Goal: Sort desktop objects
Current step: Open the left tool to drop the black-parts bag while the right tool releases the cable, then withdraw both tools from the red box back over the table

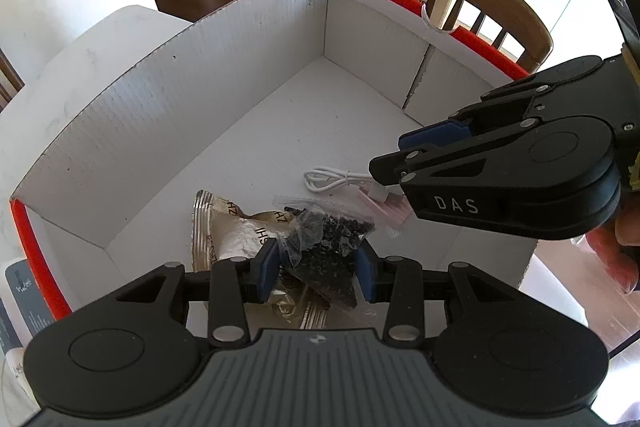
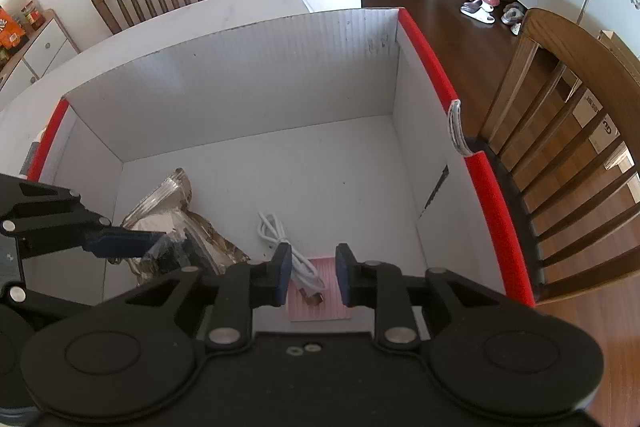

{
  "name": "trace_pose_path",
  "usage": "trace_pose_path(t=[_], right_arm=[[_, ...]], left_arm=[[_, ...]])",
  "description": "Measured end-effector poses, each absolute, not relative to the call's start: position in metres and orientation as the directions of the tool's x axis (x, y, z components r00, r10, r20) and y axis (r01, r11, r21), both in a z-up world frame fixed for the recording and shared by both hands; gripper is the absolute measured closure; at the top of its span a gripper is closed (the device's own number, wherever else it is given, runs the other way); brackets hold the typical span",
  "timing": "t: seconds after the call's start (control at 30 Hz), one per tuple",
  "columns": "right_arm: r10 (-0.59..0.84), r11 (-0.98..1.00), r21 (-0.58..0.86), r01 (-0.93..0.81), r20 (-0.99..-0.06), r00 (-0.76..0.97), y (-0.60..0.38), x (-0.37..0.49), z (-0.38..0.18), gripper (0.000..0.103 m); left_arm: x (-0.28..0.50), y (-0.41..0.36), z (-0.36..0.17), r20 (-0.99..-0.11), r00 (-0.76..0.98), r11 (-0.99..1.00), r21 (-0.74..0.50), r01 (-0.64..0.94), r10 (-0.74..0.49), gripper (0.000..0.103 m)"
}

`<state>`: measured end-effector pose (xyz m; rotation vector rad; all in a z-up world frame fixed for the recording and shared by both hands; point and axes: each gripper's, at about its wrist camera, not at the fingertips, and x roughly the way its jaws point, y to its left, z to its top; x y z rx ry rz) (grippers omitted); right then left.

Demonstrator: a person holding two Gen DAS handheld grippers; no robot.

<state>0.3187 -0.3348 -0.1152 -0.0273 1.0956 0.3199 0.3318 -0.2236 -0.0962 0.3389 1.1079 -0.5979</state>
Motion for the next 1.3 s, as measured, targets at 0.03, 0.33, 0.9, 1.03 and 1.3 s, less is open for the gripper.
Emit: trace_pose_path(t=[0.03,0.33,0.9,1.03,1.3], right_arm=[[0.243,0.954,0.136,-0.268,-0.875,0.418,-0.335,0.318,-0.114,0.079],[0.275,0.95,0.168,-0.263,-0.849,0.451,-0.34,0.312,-0.097,0.061],[0.388,0.914,0.256,-0.315,-0.778,0.494,-0.335,0.273,-0.052,0.06],[0.417,0.902,0.276,-0.333,-0.759,0.501,-0.331,0.259,-0.041,0.059],[0.434,0.894,0.277,-0.351,-0.726,0.533,-0.323,0.231,-0.021,0.057]], left_arm=[[0.331,-0.223,-0.095,-0.905,0.315,0.797,-0.041,0.603,-0.285,0.062],[0.32,-0.213,-0.081,-0.875,0.332,0.796,-0.094,0.599,-0.353,0.046],[0.275,-0.175,-0.032,-0.787,0.429,0.805,-0.138,0.577,-0.444,0.046],[0.261,-0.162,-0.024,-0.767,0.445,0.806,-0.155,0.572,-0.463,0.046],[0.232,-0.122,-0.007,-0.724,0.486,0.814,-0.181,0.552,-0.49,0.046]])
